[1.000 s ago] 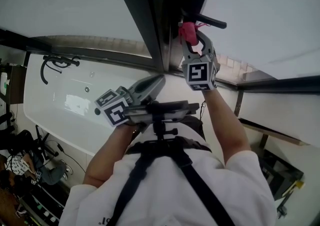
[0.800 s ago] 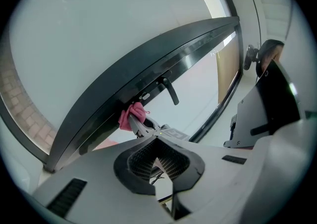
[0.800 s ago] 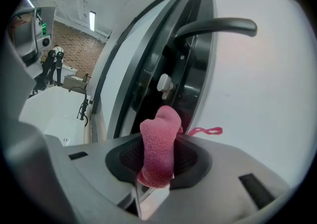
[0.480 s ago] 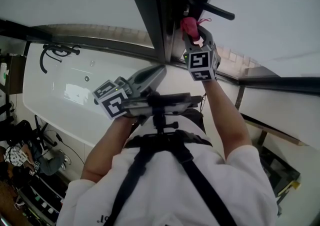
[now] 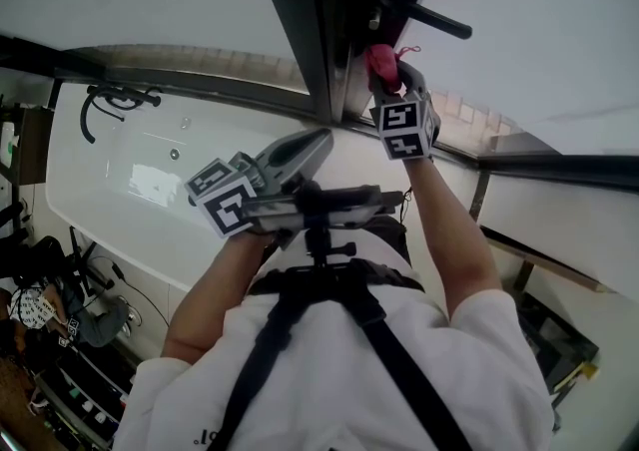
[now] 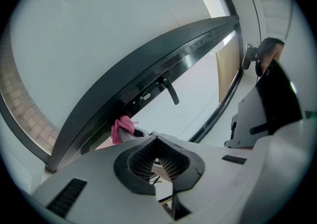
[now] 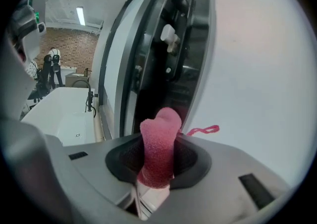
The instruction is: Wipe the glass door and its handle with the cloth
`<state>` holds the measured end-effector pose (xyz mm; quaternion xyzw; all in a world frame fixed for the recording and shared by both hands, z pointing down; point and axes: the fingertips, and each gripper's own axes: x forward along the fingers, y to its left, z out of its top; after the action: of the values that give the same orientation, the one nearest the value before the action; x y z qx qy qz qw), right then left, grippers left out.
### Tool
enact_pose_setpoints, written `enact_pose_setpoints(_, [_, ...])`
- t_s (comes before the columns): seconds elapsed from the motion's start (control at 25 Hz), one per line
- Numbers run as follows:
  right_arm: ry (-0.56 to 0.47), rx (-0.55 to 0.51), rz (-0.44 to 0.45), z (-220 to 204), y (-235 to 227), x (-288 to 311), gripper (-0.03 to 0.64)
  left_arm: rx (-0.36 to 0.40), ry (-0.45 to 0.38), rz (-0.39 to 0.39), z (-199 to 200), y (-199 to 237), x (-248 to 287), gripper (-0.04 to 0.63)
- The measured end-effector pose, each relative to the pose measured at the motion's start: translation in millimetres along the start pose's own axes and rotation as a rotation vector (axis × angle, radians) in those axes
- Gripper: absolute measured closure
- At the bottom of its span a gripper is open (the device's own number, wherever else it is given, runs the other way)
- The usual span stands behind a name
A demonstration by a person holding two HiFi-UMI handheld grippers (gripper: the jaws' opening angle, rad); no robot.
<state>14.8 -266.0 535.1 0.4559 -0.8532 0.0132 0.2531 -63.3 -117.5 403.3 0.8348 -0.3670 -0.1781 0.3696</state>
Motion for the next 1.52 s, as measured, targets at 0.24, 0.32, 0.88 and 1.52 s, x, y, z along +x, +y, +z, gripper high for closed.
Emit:
enact_pose_setpoints(0.24, [0.043,0.047,0.003,-15.3,-1.0,-2.2,0.506,0.009,0.016,-0.008,-1.6,-0.7,0.9,0.603])
enact_pose_setpoints(0.32, [0.040,0.052,0.011,-14.3,1.7,-4.7,0.506,0.013,0.019,-0.015,-1.3,-1.7,1.4,0.603])
enact_pose_setpoints(0.88, [-0.117,0.140,0.118,21.9,7.3,-73.9,0.505,0.020,0.010,-0.057,-4.8,-12.5,13.2,0.603])
enact_pose_setpoints(1.52, [-0.215,0.241,0.088,48.4,-17.3,-134.0,0.505,0.032,0.039,-0.135,-8.6,-21.0,27.4,0.603])
